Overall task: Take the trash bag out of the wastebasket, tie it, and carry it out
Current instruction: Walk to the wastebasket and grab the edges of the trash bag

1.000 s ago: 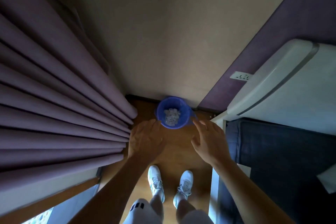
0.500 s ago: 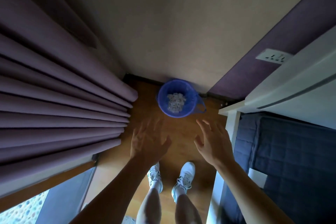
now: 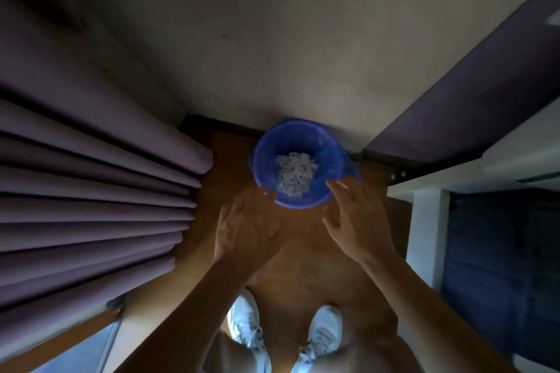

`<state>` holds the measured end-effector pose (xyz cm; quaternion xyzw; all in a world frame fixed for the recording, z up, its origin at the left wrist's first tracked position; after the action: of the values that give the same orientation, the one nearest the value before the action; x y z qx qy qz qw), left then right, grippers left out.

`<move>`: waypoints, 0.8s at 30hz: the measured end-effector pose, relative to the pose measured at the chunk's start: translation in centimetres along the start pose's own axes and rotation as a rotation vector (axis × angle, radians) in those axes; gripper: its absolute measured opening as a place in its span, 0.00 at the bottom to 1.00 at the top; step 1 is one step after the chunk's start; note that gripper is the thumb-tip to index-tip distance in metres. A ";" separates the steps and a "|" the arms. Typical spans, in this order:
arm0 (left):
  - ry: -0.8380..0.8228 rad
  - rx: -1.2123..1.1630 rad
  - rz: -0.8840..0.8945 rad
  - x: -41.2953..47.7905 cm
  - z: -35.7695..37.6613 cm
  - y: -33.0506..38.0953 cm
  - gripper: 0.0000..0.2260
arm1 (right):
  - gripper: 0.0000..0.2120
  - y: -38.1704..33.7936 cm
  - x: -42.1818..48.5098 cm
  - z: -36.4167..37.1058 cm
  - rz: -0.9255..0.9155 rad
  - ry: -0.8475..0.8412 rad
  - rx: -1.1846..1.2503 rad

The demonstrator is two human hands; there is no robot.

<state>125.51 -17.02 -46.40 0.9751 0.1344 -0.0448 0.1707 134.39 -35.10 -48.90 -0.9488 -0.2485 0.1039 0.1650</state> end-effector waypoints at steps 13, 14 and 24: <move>0.078 0.064 0.198 8.4 17.8 -4.1 0.30 | 0.23 7.8 7.6 11.6 -0.105 0.315 0.045; 0.079 0.085 0.224 8.6 18.4 -3.7 0.31 | 0.23 8.4 8.4 10.8 -0.110 0.339 0.040; -0.085 0.183 0.323 7.9 21.8 -4.9 0.32 | 0.24 18.8 10.2 10.3 0.207 0.179 0.168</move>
<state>130.79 -18.14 -69.43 0.9927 -0.0358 -0.0699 0.0917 148.46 -42.73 -66.42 -0.9576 -0.1243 0.0561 0.2537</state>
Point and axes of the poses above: each hand's wrist, its own x-axis towards the middle knuckle, its own z-axis out of the palm, y = z × x, the point moved 8 cm from there along x, towards the middle knuckle
